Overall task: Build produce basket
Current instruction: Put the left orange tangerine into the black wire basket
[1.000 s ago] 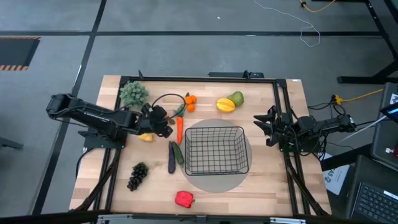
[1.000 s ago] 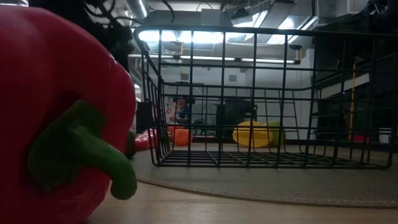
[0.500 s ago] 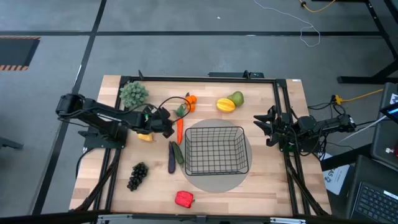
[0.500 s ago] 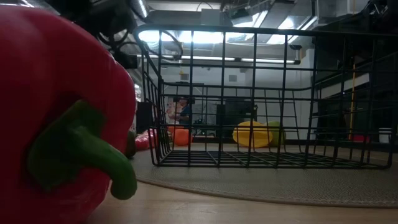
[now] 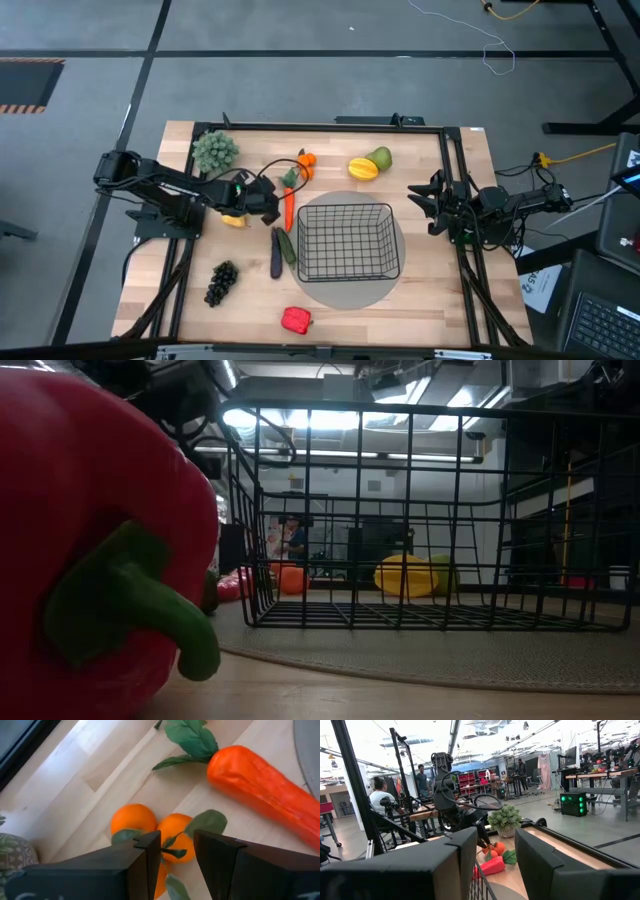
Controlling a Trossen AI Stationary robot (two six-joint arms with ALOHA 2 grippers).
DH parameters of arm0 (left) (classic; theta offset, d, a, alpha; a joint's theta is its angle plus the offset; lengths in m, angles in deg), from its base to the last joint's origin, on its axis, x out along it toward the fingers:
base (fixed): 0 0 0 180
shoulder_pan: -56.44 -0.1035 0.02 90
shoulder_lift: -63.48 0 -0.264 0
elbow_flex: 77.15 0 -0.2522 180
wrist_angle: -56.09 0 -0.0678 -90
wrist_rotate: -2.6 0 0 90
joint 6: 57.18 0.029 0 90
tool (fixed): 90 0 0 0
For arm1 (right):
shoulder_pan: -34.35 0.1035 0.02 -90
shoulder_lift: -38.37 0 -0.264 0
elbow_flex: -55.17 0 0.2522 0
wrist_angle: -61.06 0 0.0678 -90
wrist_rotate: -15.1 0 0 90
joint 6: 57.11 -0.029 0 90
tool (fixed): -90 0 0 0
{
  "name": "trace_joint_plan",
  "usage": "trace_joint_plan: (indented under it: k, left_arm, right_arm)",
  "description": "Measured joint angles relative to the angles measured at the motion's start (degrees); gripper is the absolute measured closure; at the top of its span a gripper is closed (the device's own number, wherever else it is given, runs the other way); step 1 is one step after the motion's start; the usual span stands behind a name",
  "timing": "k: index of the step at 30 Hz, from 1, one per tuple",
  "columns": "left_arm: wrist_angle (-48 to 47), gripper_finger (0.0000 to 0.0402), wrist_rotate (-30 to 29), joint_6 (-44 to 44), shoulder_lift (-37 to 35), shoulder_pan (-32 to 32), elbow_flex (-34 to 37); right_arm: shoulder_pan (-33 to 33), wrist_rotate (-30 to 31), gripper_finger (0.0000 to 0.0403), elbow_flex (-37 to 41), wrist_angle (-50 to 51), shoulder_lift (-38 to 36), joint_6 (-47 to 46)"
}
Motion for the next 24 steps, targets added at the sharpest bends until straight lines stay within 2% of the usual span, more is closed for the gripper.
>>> trace_joint_plan:
  k: [16,24]
  left_arm:
    - [-7.00,0.0296,0.41,-0.26,0.00,0.01,0.02]
    - [-7.27,0.0296,0.39,-0.20,0.00,0.02,0.02]
  right_arm:
    - [-0.02,0.00,0.0272,-0.01,0.00,-0.01,-0.02]
    - [-0.01,0.00,0.0272,0.00,0.00,-0.02,-0.02]
